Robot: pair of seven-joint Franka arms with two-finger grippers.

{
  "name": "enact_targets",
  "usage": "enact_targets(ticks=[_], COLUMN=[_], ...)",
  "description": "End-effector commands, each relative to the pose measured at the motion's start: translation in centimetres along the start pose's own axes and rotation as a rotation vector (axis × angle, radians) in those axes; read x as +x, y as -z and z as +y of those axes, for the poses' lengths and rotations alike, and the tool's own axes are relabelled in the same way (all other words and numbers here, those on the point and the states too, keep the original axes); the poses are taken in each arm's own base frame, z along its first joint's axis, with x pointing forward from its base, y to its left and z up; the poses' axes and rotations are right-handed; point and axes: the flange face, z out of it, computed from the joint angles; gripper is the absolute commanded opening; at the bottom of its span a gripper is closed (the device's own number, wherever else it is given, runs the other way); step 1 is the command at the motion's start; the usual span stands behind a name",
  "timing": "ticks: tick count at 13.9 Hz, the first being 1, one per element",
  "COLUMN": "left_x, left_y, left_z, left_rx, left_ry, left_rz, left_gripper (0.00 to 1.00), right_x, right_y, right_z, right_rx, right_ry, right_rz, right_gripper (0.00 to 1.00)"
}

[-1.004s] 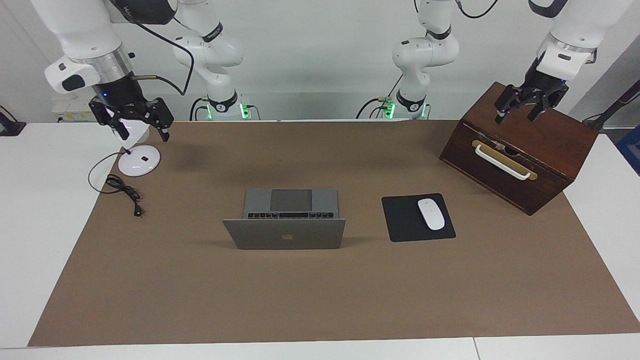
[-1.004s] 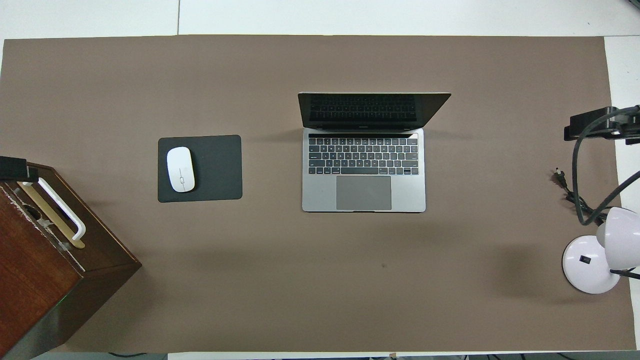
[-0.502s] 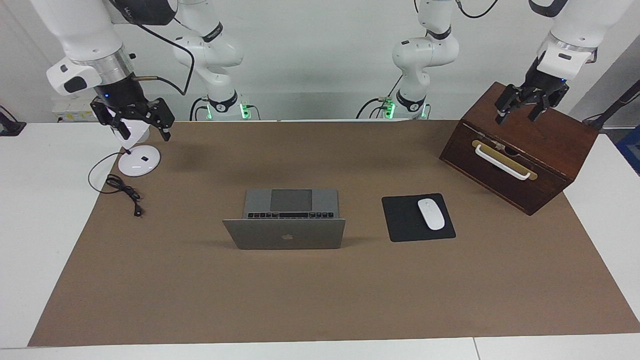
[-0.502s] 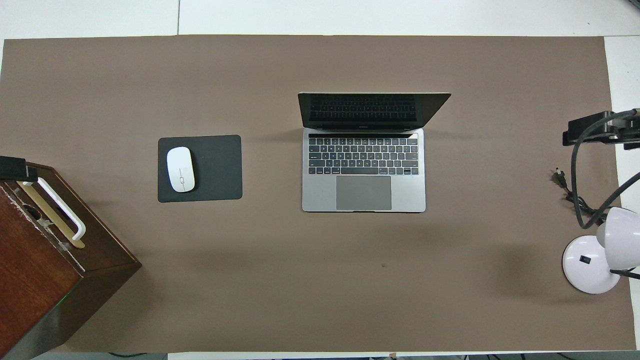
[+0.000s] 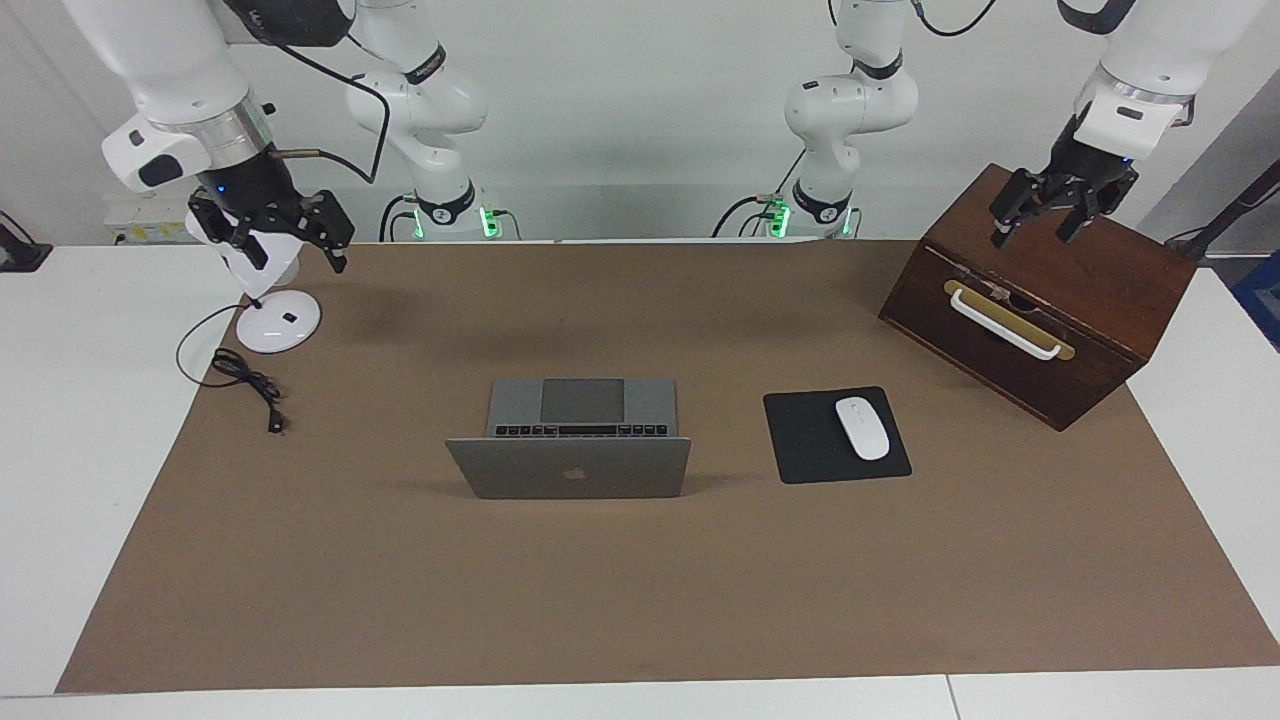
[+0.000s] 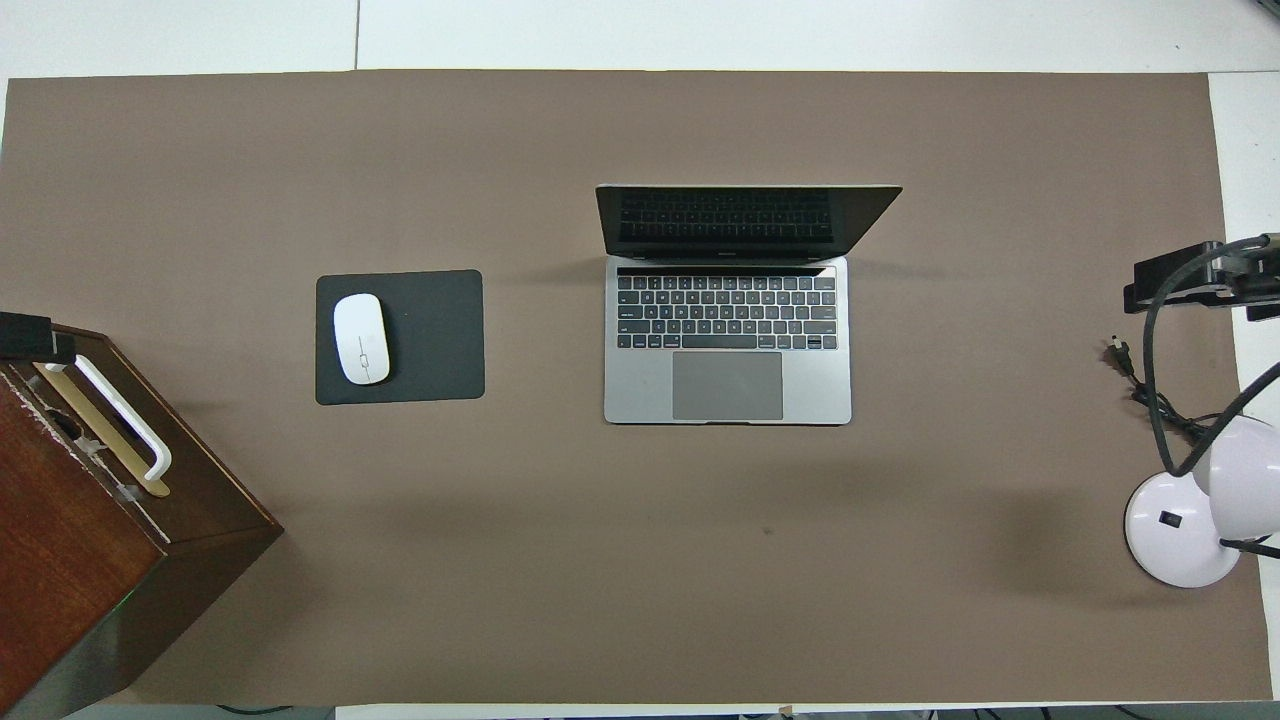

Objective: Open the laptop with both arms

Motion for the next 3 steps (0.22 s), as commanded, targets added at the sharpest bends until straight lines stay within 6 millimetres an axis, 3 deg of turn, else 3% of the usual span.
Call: enact_targets(ticks=[1, 3], left_x=[0.46, 0.50], left_y=[0.33, 0.31], left_z=[-0.06, -0.23], left_rx=[0.019, 0.019], left_ry=[0.003, 0.007], left_rz=[0.002, 0.001], left_gripper=[1.00, 1.00], right_x=[-0.66, -0.65], right_y=[0.06, 0.06], right_z=[0.26, 0.34], right_rx=[-0.003, -0.003], right_ry=[0.001, -0.001], right_rz=[-0.009, -0.009], right_gripper=[1.00, 1.00])
